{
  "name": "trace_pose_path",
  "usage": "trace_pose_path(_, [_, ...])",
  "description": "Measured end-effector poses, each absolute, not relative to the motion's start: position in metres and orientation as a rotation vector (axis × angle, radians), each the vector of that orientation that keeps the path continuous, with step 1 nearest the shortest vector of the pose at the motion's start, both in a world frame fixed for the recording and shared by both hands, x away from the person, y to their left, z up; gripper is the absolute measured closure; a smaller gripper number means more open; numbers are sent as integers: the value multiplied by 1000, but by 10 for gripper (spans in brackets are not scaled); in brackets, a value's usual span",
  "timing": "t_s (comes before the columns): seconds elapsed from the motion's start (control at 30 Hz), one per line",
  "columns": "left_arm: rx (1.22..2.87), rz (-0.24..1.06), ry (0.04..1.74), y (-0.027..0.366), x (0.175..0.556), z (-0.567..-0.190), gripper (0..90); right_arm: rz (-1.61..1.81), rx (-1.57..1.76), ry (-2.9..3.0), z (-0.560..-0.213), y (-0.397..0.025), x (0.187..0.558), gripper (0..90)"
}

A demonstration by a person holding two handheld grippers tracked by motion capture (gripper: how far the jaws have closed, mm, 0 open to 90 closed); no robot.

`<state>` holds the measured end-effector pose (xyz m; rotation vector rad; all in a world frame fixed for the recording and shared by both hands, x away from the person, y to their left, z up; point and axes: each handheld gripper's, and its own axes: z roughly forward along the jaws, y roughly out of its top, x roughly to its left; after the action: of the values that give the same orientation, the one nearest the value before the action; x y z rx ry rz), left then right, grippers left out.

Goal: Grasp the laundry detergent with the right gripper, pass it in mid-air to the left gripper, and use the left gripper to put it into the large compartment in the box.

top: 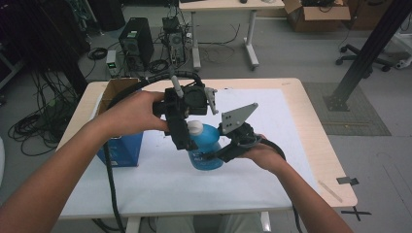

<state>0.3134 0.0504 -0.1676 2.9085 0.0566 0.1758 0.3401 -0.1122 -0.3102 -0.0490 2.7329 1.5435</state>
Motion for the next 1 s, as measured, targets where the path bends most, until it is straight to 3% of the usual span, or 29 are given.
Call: trace_pose_path(1.0, [2925,140,54,44,322,-196,79,1544,-50,2744,-311,-110,340,445])
